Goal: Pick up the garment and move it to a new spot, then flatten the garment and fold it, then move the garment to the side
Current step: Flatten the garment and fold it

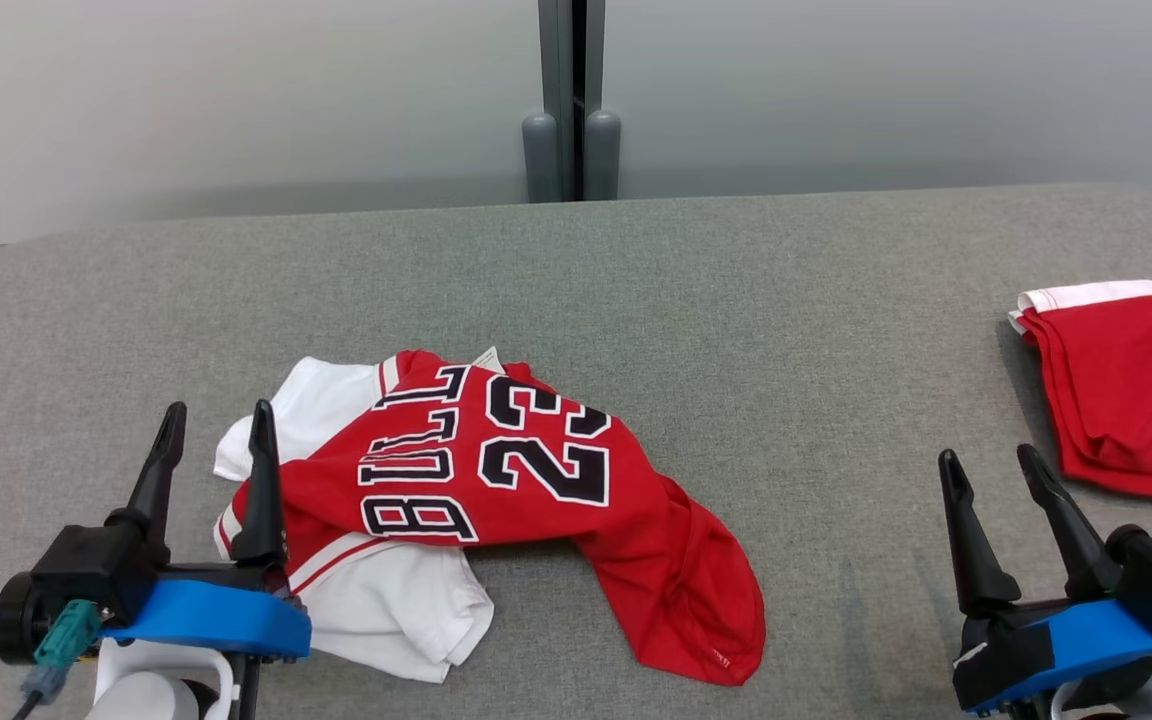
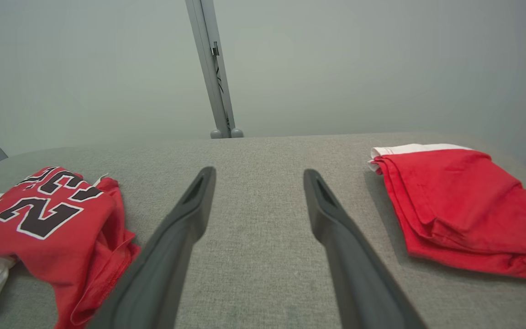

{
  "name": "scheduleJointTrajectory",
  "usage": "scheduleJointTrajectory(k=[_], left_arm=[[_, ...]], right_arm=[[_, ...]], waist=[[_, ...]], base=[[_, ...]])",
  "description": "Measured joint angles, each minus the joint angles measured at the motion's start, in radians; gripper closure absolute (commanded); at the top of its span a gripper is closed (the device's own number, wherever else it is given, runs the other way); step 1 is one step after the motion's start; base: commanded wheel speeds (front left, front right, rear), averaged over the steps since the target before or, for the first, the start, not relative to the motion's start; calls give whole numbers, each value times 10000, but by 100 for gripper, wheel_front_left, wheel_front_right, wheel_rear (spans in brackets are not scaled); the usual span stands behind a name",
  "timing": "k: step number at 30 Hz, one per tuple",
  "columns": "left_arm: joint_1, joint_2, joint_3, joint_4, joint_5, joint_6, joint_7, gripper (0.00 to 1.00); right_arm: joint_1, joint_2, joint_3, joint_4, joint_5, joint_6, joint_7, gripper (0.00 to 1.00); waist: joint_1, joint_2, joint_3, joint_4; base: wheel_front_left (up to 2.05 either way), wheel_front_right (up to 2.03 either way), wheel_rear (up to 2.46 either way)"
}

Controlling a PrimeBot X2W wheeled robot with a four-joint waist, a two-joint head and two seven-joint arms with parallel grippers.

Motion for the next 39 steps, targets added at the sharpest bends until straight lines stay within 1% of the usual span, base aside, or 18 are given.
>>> scheduleJointTrajectory(k=[4,7,14,27,31,33,37,39], left_arm=[[9,25,-171,-577,485,134,-50,0],[113,155,-270,-731,702,213,-48,0],[521,188,-372,-738,619,313,117,0],[618,130,-401,-568,489,339,125,0],[444,86,-464,-562,481,339,128,0],[335,56,-477,-560,506,337,123,0],[85,-42,-495,-529,529,316,75,0],[-14,-96,-491,-485,564,303,40,0]], right_arm=[[66,-2,25,-82,-109,0,102,0],[163,0,102,-150,-203,0,209,0],[324,0,240,-253,-274,0,353,0],[354,-2,366,-382,-368,-2,529,0],[442,-21,1156,-107,-437,-2,779,0],[463,-107,1835,176,-428,-2,911,0],[460,-228,3344,951,-88,0,1225,0],[443,-291,3937,1371,100,0,1262,0]], waist=[[0,0,-244,-48],[0,0,-432,-117],[-1,0,-702,-230],[0,0,-727,-114],[0,-1,-590,32],[1,0,-471,124],[1,0,-180,354],[1,0,-36,487]], base=[[0,0,0],[0,0,0],[0,0,0],[0,0,0],[0,0,0],[0,0,0],[0,0,0],[0,0,0]])
